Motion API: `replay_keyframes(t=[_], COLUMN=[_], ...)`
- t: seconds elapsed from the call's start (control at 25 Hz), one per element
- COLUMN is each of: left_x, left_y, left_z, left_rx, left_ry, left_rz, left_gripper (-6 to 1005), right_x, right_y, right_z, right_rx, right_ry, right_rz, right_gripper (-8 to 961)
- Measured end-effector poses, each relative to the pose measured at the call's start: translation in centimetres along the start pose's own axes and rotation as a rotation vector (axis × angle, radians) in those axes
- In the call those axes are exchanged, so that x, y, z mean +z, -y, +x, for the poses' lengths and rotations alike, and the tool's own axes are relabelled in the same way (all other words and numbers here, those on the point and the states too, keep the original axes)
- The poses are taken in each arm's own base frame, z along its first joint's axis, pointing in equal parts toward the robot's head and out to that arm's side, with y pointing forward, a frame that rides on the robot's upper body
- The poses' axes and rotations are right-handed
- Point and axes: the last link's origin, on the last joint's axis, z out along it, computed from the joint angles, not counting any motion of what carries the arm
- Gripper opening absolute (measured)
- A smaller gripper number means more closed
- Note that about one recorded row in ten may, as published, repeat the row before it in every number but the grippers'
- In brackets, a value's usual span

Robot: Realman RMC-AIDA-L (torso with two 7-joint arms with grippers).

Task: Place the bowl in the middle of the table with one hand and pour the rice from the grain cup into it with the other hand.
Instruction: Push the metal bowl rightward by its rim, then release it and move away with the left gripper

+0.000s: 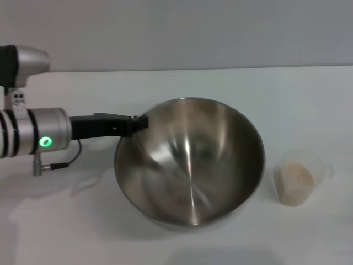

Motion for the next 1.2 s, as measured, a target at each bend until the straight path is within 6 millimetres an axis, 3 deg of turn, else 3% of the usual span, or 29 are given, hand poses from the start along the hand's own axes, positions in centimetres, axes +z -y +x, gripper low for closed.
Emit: replay_keyframes(t=[0.56,1.2], left_x=[2.7,2.7], left_y=[-1.8,-1.4], left_z=[-1.3,-1.0], left_rx=[0.076,0.102], left_ry=[-0.002,-0.005], left_rz=[0.008,0.035], left_gripper=[45,44], right_x=[-0.1,0.0], right_y=[0.0,0.0], right_z=[0.1,0.2], right_rx=[0.0,0.001], right_ry=[-0.01,-0.012], right_rz=[0.002,0.001], right_gripper=[716,716])
